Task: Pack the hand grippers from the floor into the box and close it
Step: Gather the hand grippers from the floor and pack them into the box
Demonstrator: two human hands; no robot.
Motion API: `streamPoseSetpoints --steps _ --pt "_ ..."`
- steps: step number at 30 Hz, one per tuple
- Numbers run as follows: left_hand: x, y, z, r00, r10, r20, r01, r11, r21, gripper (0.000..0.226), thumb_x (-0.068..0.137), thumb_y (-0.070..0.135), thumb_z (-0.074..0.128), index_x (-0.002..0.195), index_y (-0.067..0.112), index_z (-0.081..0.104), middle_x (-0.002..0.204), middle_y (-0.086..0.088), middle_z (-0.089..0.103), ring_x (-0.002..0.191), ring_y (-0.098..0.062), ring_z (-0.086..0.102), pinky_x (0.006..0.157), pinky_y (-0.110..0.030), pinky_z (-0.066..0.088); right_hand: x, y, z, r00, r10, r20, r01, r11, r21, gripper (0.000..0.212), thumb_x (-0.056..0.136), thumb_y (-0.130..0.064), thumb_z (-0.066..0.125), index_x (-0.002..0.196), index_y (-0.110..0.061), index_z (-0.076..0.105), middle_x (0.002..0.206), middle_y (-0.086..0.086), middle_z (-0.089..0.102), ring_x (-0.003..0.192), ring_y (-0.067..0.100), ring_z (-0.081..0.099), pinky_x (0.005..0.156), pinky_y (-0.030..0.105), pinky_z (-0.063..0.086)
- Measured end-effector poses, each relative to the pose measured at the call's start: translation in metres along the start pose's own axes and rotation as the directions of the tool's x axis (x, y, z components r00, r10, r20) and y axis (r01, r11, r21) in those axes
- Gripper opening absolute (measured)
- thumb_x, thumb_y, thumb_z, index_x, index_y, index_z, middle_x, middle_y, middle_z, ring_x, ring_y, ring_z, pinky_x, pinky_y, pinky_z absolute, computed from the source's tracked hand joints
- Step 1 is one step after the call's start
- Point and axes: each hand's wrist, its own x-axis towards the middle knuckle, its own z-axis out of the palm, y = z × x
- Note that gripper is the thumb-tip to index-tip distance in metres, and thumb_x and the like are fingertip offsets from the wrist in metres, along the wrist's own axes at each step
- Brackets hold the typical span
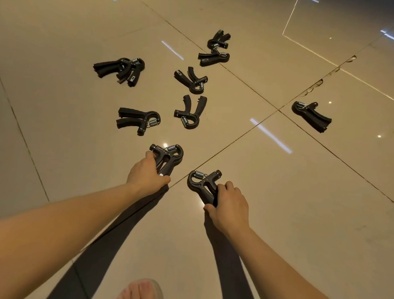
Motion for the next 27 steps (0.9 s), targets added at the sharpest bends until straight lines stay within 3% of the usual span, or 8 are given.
streamPoseSetpoints --steps 3,7,13,17,23,27 --pt "-0.02 0.007 -0.015 0.998 0.061 -0.011 -0.061 0.998 -0.033 0.061 0.07 0.037 0.078 0.115 0.019 0.04 0.091 0.0 0.064 0.078 -0.02 0.063 0.067 -0.037 0.053 -0.017 0.009 -0.011 0.999 0.032 0.016 -0.032 0.999 0.032 0.045 0.086 -0.044 0.068 0.12 -0.016 0.056 0.115 0.001 0.05 0.101 0.024 0.056 0.079 0.035 0.048" --pt "-0.055 0.036 -0.042 0.988 0.146 -0.053 -0.149 0.987 -0.06 0.067 0.069 0.043 0.078 0.12 0.021 0.041 0.088 0.001 0.061 0.077 -0.018 0.062 0.072 -0.04 0.056 -0.045 0.021 -0.038 0.997 0.073 -0.038 -0.07 0.995 0.069 0.043 0.086 -0.044 0.07 0.117 -0.017 0.057 0.111 -0.001 0.049 0.096 0.023 0.057 0.076 0.036 0.05" --pt "-0.121 0.097 -0.086 0.945 0.28 -0.169 -0.299 0.949 -0.097 0.07 0.073 0.053 0.08 0.123 0.023 0.042 0.109 0.002 0.062 0.093 -0.019 0.063 0.085 -0.041 0.055 -0.1 0.03 -0.102 0.975 0.094 -0.2 -0.072 0.991 0.114 0.042 0.084 -0.047 0.071 0.114 -0.019 0.058 0.104 -0.004 0.046 0.084 0.019 0.051 0.067 0.031 0.042" --pt "-0.174 0.145 -0.119 0.892 0.398 -0.216 -0.426 0.9 -0.098 0.073 0.075 0.057 0.079 0.128 0.023 0.042 0.125 -0.001 0.062 0.106 -0.02 0.062 0.089 -0.04 0.053 -0.146 0.049 -0.155 0.944 0.097 -0.315 -0.062 0.991 0.117 0.048 0.084 -0.051 0.073 0.117 -0.02 0.057 0.105 -0.004 0.049 0.085 0.018 0.054 0.071 0.033 0.049" --pt "-0.272 0.217 -0.175 0.782 0.568 -0.257 -0.6 0.798 -0.062 0.07 0.075 0.061 0.077 0.125 0.025 0.043 0.12 0.001 0.066 0.088 -0.018 0.067 0.084 -0.041 0.058 -0.229 0.085 -0.241 0.885 0.106 -0.453 -0.045 0.989 0.143 0.053 0.085 -0.05 0.073 0.125 -0.018 0.058 0.108 -0.005 0.049 0.09 0.019 0.054 0.073 0.033 0.047" --pt "-0.341 0.261 -0.199 0.708 0.66 -0.25 -0.687 0.726 -0.026 0.068 0.077 0.055 0.079 0.124 0.021 0.045 0.122 -0.005 0.066 0.098 -0.019 0.065 0.083 -0.031 0.053 -0.296 0.107 -0.294 0.864 0.07 -0.498 0.011 0.988 0.157 0.059 0.084 -0.048 0.075 0.133 -0.02 0.058 0.105 -0.005 0.049 0.089 0.018 0.054 0.075 0.032 0.047"
